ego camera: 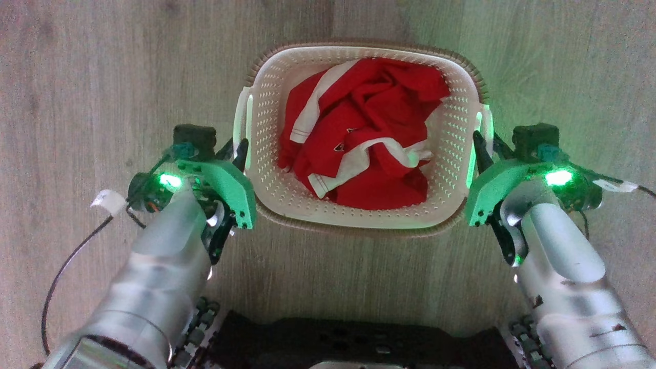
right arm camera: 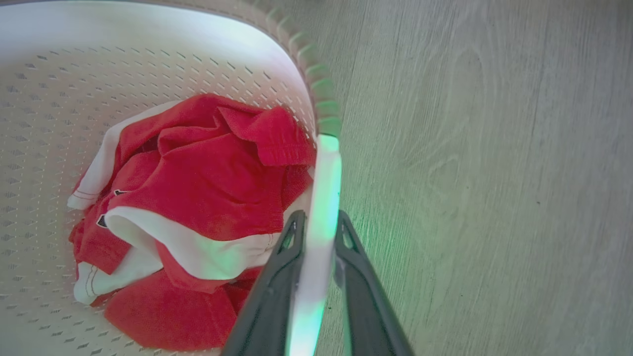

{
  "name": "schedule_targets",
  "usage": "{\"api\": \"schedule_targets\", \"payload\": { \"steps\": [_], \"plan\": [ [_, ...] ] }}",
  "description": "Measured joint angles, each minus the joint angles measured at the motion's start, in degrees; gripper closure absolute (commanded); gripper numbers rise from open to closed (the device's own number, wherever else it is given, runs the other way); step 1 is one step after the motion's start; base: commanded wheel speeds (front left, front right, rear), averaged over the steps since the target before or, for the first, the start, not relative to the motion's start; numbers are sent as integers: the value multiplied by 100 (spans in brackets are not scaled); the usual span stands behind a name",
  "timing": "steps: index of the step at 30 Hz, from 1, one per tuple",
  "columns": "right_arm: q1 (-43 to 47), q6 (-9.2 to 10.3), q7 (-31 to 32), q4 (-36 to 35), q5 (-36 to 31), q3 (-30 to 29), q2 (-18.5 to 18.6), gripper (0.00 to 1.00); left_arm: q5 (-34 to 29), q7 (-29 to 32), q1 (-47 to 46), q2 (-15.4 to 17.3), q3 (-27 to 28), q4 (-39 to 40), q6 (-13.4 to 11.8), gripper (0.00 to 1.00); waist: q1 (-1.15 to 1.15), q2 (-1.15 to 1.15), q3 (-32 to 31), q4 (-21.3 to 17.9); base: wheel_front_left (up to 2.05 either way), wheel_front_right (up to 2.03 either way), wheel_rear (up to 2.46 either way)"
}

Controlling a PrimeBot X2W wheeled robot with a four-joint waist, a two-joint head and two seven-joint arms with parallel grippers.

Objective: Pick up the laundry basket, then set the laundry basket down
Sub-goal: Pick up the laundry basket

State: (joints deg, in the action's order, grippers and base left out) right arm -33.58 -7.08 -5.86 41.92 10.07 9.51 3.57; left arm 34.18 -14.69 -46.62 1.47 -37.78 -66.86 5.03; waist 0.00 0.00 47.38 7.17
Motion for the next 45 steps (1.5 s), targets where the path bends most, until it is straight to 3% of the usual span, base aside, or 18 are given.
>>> {"api": "schedule_targets", "payload": {
  "steps": [15,26,40,45],
  "plan": [
    [2,0,142,-16,-20,-40,13,100,272,9,-15,4,-345,0,-1,100,0,0,-140,50,0,0,0],
    [-91,0,690,277,157,196,44,100,385,30,-13,12,-812,-236,111,100,0,0,-490,64,0,0,0],
    [-771,1,1946,868,854,684,164,100,1022,981,-39,129,-1607,-74,156,100,0,0,-843,173,0,0,0],
    [-909,1,2375,1005,1037,927,192,100,1373,1341,-40,314,-1989,171,155,100,0,0,-1014,180,0,0,0]
  ]
}}
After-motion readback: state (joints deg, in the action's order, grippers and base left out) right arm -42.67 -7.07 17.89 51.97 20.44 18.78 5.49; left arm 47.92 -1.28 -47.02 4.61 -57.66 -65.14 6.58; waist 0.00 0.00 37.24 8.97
